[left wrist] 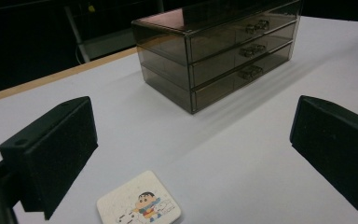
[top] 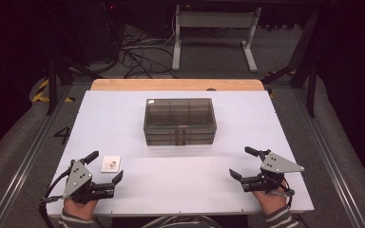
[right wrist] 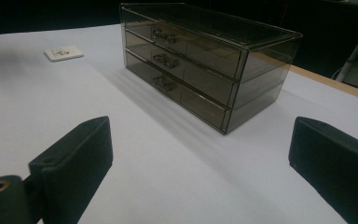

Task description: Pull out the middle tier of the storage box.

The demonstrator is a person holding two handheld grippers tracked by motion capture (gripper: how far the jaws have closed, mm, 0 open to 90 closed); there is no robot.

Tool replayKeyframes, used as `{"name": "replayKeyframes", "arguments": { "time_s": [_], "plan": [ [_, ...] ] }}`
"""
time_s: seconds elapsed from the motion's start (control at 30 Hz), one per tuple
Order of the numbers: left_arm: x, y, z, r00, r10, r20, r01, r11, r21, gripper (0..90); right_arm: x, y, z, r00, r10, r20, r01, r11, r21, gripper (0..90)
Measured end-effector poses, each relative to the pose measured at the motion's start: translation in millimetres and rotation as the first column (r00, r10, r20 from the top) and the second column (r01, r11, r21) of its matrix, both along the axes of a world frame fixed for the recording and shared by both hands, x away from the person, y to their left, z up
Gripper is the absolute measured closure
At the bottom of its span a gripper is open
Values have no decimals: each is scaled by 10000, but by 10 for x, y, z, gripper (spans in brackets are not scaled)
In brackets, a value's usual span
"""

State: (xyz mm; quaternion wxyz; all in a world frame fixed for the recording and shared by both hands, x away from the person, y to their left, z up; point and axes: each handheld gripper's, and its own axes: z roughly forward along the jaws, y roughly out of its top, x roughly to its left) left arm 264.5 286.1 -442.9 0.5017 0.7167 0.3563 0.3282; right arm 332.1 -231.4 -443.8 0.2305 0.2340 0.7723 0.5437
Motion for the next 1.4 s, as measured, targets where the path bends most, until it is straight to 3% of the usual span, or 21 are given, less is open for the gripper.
{"name": "replayKeyframes", "arguments": {
  "time_s": [0.57, 0.83, 1.4],
  "plan": [
    [1, -19, 3, 10000, -18, 78, 17, 9999, 108, 20, -1, -3, -6, 10000, -65, -51, 64, 9999, -111, 81],
    [-19, -40, 3, 9999, 9, 144, -15, 9992, 405, 20, 6, 10, 7, 9998, -109, -185, 107, 9999, -101, 99],
    [0, -38, -4, 10000, 88, 15, -89, 9993, 350, 20, 112, 207, 174, 9985, 315, -448, -329, 9990, -290, 129]
  ]
}}
